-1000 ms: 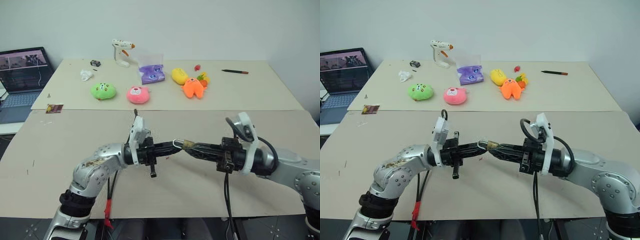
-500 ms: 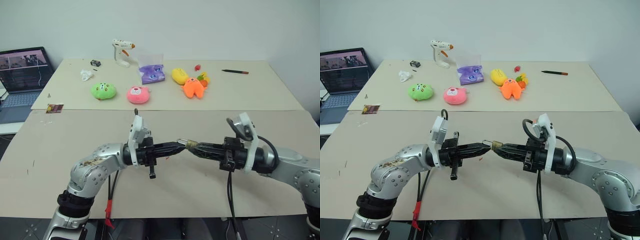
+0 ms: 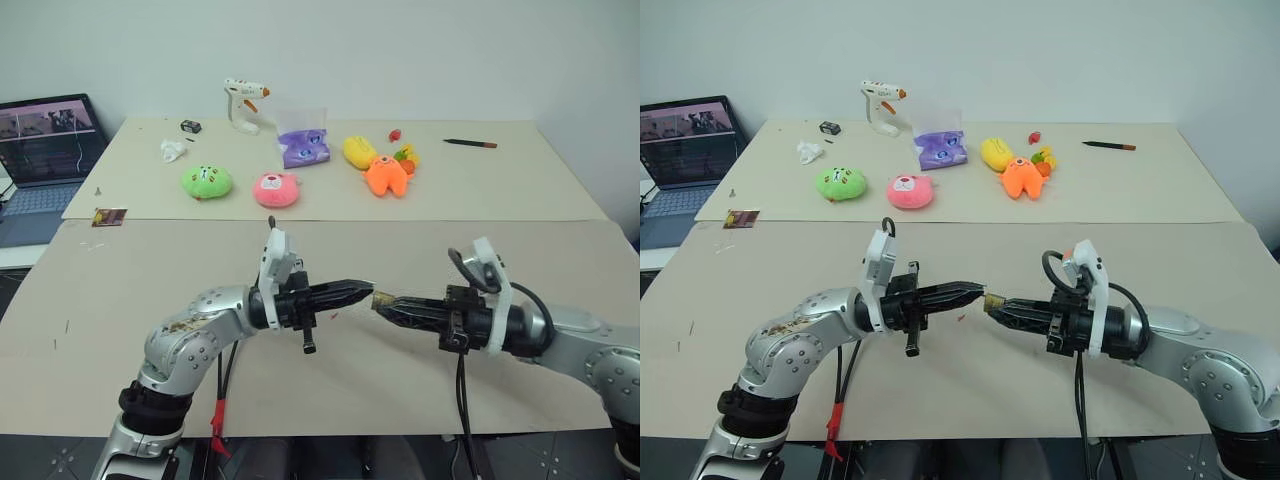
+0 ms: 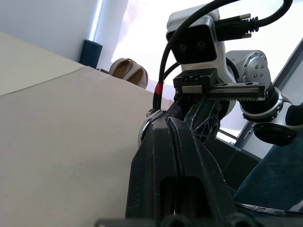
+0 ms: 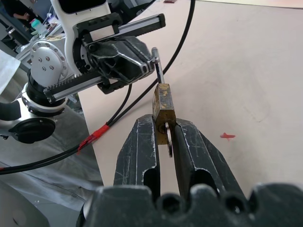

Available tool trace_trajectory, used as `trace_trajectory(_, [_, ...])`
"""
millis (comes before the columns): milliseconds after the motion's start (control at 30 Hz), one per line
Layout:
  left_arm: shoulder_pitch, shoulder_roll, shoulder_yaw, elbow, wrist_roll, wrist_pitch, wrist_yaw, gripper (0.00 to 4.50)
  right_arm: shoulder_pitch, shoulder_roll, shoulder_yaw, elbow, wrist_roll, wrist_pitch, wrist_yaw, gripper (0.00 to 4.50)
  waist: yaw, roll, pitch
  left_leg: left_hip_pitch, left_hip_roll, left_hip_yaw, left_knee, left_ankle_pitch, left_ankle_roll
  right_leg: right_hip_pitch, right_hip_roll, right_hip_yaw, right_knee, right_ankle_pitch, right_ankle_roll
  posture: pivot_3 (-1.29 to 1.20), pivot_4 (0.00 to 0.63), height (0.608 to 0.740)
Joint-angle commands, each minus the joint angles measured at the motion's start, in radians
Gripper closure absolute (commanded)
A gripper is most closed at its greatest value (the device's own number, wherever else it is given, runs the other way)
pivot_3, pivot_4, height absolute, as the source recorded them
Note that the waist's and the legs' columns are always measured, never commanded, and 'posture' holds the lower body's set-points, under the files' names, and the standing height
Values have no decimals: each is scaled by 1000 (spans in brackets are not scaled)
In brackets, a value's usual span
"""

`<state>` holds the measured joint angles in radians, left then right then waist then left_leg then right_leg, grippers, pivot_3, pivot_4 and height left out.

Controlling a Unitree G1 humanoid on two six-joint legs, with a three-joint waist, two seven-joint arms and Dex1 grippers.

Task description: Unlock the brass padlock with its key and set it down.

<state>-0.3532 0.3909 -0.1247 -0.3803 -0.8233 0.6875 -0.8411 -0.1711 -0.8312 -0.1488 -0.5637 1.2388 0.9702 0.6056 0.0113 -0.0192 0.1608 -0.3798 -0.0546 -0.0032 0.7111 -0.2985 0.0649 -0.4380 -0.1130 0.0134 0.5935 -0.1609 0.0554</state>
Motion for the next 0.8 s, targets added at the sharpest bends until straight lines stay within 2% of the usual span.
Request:
trace_trajectory(33, [-5,-3,19,-27,2,-24,0,4437,8,-7,-19,-35,17,-2,9,4195,0,0,0,0,0,0,0,0,0,0,0,0,0,0,0,0,150,739])
trace_trajectory(200, [-24,20,35,8,38,-57,-20,4437,40,-39,-43,-8,-21,-14,55,4195,0,0,0,0,0,0,0,0,0,0,0,0,0,0,0,0,150,739])
trace_trajectory(333, [-79,41,67,70,74,-89,-34,4437,48,-74,-56,65,-111,-50,124,4195,0,0,0,0,0,0,0,0,0,1,0,0,0,0,0,0,150,739])
trace_trajectory(433, [-70,75,76,68,128,-141,-53,3893,23,-91,-27,107,-163,-62,187,4195,-1,0,0,0,0,0,0,0,0,1,0,0,0,0,0,0,150,739])
trace_trajectory(600, [14,158,73,19,261,-313,-121,2470,-51,-77,68,135,-193,-6,242,4195,-11,0,0,1,1,1,0,0,0,-1,1,0,0,-1,-1,0,150,739])
trace_trajectory(700, [80,212,113,-8,301,-400,-159,1253,-155,-61,137,156,-108,146,232,4195,-11,0,0,0,1,1,-1,0,-1,-1,0,0,0,-1,-1,0,150,739])
trace_trajectory(733, [100,224,128,-19,301,-408,-159,1001,-196,-52,156,178,-94,189,231,4195,-10,0,0,0,1,1,-1,0,-1,-1,0,0,0,-1,-1,0,150,739])
trace_trajectory(800, [128,234,139,-36,315,-431,-150,109,-268,-25,183,233,-91,251,211,4195,-7,0,0,0,1,0,-1,0,-1,-1,-1,0,0,-1,-1,0,150,739])
